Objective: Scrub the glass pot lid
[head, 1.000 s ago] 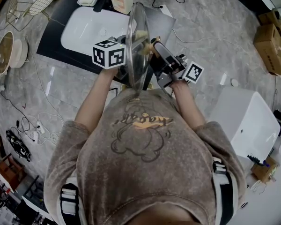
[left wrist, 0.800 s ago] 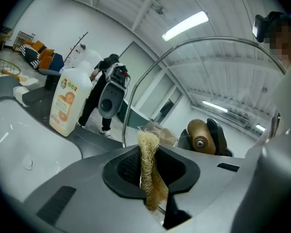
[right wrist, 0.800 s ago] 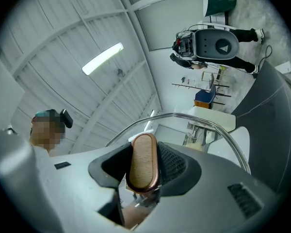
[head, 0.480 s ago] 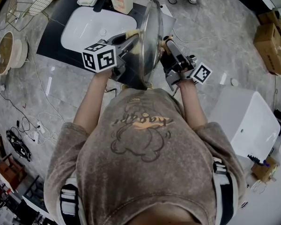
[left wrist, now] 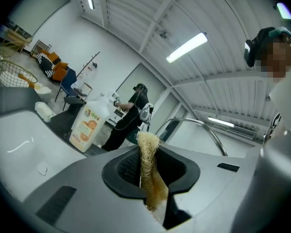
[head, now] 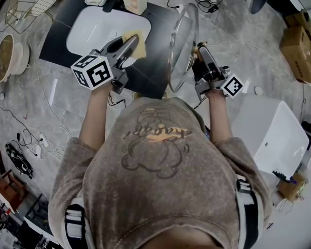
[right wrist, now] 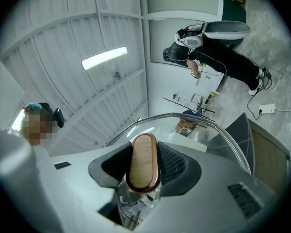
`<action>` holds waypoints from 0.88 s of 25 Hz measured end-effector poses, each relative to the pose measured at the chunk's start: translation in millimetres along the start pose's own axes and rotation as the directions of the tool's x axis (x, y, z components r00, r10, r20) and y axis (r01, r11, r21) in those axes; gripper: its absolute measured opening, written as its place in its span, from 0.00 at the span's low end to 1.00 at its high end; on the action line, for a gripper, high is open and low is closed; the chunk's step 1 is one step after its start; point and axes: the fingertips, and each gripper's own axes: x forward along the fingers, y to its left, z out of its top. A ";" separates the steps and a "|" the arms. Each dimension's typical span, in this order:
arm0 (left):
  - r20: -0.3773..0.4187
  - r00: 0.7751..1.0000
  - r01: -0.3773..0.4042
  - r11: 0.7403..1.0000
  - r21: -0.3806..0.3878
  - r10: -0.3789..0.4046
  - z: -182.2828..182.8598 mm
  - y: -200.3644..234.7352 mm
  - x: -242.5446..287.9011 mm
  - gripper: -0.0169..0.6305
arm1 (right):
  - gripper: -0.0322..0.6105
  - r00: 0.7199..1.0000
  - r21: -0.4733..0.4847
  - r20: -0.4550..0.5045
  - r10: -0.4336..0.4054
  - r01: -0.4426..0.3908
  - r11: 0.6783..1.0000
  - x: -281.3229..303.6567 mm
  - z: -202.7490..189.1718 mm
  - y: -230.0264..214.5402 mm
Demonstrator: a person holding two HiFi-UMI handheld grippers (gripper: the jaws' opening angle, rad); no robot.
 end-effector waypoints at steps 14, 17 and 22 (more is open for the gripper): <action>0.099 0.994 -0.052 0.999 -0.006 0.052 23.4 0.0 -33.7 0.14 | 0.32 0.913 -0.388 -0.219 -0.344 0.242 0.889 11.4 -24.5 -45.5; 0.108 0.993 -0.053 0.999 -0.006 0.053 25.5 -2.0 -39.4 0.14 | 0.32 0.866 -0.475 -0.293 -0.405 0.236 0.848 23.1 -40.2 -60.5; 0.121 0.990 -0.069 0.998 -0.006 0.069 27.7 -4.1 -46.8 0.14 | 0.32 0.788 -0.554 -0.390 -0.477 0.213 0.804 40.6 -67.0 -89.8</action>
